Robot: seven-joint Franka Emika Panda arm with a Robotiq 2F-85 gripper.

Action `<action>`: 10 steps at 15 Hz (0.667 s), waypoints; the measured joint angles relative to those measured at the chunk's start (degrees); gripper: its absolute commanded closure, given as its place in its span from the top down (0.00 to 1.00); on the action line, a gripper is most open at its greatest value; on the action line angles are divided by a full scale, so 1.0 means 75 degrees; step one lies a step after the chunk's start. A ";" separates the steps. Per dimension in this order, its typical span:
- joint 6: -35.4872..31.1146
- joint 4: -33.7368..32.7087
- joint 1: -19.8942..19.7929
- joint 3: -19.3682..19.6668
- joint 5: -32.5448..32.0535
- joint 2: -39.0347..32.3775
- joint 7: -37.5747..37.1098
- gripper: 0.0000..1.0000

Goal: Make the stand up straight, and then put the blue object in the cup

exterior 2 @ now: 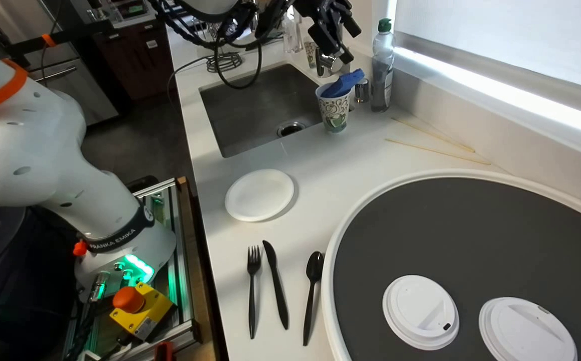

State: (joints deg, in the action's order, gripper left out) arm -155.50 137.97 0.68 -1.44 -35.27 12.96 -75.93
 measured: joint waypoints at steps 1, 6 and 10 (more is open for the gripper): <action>0.0000 0.0001 0.0011 0.0005 0.0508 0.0053 0.0555 1.00; 0.0128 0.0007 0.0017 0.0001 0.2529 0.0395 0.3026 1.00; 0.0617 0.0006 0.0017 0.0002 0.3634 0.0754 0.4574 1.00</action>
State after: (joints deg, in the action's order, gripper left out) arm -150.87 138.02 0.80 -1.42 -8.02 18.62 -41.62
